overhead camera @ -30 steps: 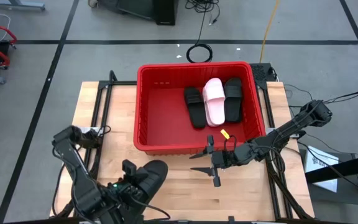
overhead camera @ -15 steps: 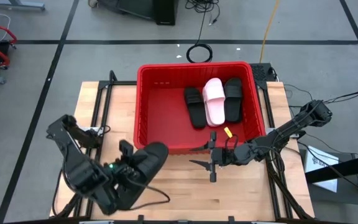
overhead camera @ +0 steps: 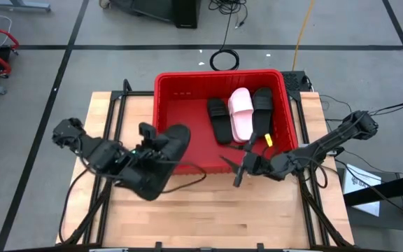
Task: Pick and place slides into bin
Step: Put the black slide into the bin
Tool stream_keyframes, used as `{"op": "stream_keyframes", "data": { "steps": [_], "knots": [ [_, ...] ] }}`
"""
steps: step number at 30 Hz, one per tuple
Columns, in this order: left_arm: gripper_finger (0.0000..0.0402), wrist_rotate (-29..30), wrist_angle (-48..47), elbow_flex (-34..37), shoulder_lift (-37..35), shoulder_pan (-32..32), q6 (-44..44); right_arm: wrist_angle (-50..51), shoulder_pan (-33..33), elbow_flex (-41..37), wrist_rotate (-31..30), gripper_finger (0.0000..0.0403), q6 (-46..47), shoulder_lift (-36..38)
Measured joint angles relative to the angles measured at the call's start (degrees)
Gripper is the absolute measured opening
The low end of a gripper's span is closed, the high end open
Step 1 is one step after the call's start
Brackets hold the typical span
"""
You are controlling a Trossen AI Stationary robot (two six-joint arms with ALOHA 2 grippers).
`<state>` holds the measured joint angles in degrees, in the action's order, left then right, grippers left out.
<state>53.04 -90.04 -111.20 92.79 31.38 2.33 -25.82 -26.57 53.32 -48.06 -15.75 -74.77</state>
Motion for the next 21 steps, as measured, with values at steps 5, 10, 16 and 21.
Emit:
{"op": "stream_keyframes", "data": {
  "steps": [5, 10, 16, 21],
  "knots": [
    [0.0002, -1.5, 0.0, 0.0, 0.0, -5.8, -4.5, 2.5, 2.1, 0.0, -0.1, 0.0164, -0.1, 2.0],
    [0.0003, -2.6, 0.2, 0.0, 0.0, -11.9, -8.8, 4.6, 5.0, 0.0, -0.1, 0.0164, -0.1, 4.6],
    [0.0003, -8.3, 5.9, 0.1, -0.5, -19.8, -17.2, 9.7, 9.6, 0.0, 0.0, 0.0164, 0.0, 8.2],
    [0.0002, -15.5, 13.9, 0.1, -2.3, -25.5, -26.4, 13.6, 12.8, 0.0, 0.1, 0.0164, 0.0, 10.5]
  ]
}}
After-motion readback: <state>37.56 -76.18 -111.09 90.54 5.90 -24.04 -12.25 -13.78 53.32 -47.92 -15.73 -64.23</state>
